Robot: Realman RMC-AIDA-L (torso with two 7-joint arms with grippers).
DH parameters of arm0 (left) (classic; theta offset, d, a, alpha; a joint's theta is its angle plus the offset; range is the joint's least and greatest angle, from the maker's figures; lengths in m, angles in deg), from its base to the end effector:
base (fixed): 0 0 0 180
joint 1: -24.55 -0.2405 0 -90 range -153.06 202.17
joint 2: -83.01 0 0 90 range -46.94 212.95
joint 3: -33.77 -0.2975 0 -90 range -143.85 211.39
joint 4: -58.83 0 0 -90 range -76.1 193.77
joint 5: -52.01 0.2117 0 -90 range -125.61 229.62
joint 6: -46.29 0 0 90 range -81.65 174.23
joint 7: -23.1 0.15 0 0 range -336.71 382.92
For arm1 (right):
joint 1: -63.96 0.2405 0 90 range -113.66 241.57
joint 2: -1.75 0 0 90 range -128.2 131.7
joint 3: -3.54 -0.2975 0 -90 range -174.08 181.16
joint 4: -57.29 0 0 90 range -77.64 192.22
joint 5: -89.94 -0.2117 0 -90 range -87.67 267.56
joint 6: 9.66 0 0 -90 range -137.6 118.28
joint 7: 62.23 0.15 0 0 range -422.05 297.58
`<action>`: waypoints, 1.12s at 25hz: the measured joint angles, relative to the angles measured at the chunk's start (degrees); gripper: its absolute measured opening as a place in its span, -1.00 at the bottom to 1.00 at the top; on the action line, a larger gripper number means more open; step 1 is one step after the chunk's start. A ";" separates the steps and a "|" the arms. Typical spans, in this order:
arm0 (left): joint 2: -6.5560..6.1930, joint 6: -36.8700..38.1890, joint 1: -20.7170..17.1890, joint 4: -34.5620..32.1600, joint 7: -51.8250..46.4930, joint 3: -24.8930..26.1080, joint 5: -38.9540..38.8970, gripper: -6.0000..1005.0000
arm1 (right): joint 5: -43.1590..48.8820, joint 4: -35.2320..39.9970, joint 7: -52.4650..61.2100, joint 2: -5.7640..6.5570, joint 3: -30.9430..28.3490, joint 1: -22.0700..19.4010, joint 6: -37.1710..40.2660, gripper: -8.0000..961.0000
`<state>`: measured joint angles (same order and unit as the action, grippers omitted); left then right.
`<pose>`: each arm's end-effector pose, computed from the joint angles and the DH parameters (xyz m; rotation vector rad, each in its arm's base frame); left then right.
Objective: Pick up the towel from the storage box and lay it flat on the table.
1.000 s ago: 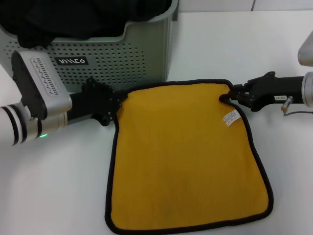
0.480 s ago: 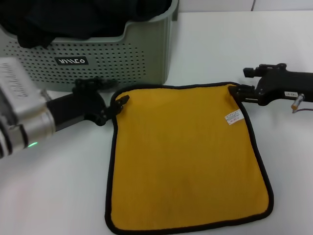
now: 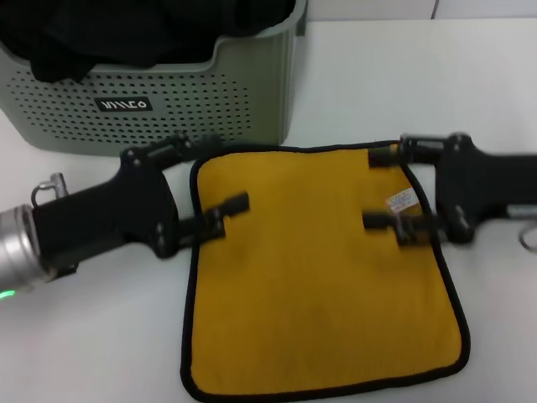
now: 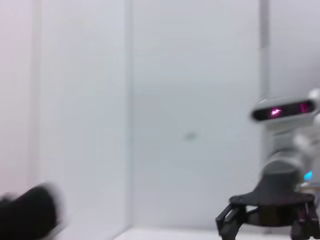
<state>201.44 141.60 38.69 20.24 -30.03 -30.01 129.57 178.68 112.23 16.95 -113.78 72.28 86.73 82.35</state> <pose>-0.2900 0.2769 -0.0225 -2.5348 -0.1247 -1.0964 0.2304 0.3284 -0.0078 -2.8831 0.1438 0.8607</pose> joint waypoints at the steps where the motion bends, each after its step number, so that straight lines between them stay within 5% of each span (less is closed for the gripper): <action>1: -0.25 2.07 0.34 0.35 -0.18 -0.06 0.12 0.36 | -0.26 -0.06 -0.89 -0.03 -0.82 0.06 3.53 0.59; 9: -0.76 12.74 3.57 1.83 -1.06 -0.65 3.06 0.40 | -2.31 -0.30 -6.62 -0.11 -4.00 -0.10 23.65 0.58; 28: -1.25 16.91 3.42 3.17 -1.58 0.00 3.32 0.40 | -4.38 -6.61 -9.21 -0.29 -5.97 0.63 20.31 0.58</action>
<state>200.19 158.51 42.11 23.41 -31.61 -30.01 132.89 174.30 105.62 7.73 -114.07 66.32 87.36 102.65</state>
